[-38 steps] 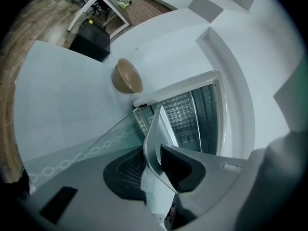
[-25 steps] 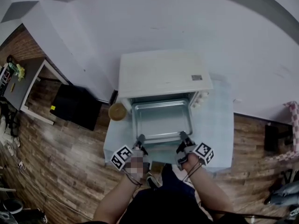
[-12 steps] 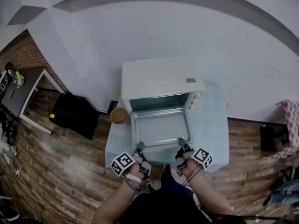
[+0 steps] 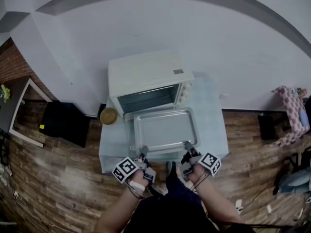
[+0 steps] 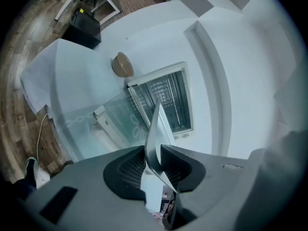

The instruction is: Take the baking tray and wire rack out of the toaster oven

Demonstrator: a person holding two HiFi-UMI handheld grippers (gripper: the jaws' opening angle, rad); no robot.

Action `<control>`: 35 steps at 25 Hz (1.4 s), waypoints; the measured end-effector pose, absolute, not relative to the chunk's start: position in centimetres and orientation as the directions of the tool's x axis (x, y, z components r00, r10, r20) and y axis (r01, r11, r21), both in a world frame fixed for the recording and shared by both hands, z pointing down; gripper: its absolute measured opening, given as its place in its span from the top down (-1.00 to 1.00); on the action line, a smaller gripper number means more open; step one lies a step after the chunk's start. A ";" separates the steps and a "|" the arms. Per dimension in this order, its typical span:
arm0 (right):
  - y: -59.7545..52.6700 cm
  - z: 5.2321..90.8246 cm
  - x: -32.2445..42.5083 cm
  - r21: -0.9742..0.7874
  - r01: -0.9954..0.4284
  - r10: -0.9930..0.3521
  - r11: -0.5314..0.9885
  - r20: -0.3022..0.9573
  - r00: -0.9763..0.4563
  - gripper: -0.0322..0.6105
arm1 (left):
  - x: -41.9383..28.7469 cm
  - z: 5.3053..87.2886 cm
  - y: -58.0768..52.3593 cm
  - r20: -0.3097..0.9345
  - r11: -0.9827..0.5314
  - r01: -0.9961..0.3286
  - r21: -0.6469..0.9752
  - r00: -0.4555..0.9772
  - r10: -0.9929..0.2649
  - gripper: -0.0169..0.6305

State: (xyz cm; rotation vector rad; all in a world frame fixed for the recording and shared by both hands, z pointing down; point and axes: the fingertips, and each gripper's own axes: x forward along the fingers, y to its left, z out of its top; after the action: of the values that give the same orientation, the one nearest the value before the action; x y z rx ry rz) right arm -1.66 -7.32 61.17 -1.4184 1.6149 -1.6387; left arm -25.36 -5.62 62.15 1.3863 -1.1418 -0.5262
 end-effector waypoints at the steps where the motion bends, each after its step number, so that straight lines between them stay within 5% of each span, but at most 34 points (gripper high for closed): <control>1: -6.9 61.2 -0.7 -0.914 -0.337 -0.860 -0.226 0.350 -0.370 0.62 | -24.5 62.2 -5.5 0.312 0.181 -0.319 0.930 0.430 -0.847 0.65; 11: -4.3 62.4 8.8 -0.907 -0.322 -0.883 -0.271 0.367 -0.292 0.62 | -15.0 62.6 -5.6 0.321 0.140 -0.354 0.925 0.530 -0.785 0.65; 25: -3.3 64.2 26.4 -0.893 -0.318 -0.868 -0.320 0.411 -0.278 0.60 | 2.6 64.1 -5.0 0.359 0.168 -0.369 0.914 0.542 -0.760 0.65; 35: -2.7 66.5 32.5 -0.880 -0.339 -0.836 -0.333 0.441 -0.327 0.60 | 8.9 66.7 -3.2 0.391 0.210 -0.375 0.903 0.515 -0.763 0.64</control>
State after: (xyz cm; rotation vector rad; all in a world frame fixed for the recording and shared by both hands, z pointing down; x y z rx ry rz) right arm 32.51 -2.70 66.52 -1.5153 1.5075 -1.6995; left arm 8.86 -3.22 66.70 1.3983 -1.0735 -0.3586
